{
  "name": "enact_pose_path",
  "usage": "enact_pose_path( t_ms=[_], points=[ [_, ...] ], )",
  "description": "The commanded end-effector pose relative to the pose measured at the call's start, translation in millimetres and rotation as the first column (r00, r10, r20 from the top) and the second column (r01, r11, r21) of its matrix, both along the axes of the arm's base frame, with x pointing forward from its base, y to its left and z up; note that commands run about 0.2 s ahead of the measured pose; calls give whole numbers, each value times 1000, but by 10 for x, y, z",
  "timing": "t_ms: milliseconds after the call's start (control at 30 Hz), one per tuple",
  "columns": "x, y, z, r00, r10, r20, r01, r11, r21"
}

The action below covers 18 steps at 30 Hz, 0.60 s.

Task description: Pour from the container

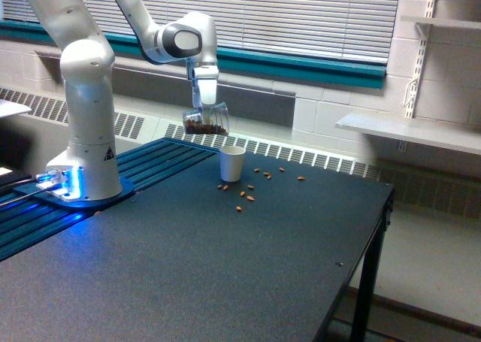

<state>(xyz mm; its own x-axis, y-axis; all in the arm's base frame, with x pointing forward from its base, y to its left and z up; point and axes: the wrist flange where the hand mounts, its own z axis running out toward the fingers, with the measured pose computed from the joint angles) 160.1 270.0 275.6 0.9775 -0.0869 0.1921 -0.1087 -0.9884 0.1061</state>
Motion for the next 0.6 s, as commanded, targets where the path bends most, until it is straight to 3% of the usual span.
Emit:
enact_pose_path(
  t_ms=[33, 600],
  points=[
    [-63, -96, -151, 999, 3, -37, -3, 1000, -22],
    [26, -141, -250, 996, -31, -79, 31, 1000, -3]
  ],
)
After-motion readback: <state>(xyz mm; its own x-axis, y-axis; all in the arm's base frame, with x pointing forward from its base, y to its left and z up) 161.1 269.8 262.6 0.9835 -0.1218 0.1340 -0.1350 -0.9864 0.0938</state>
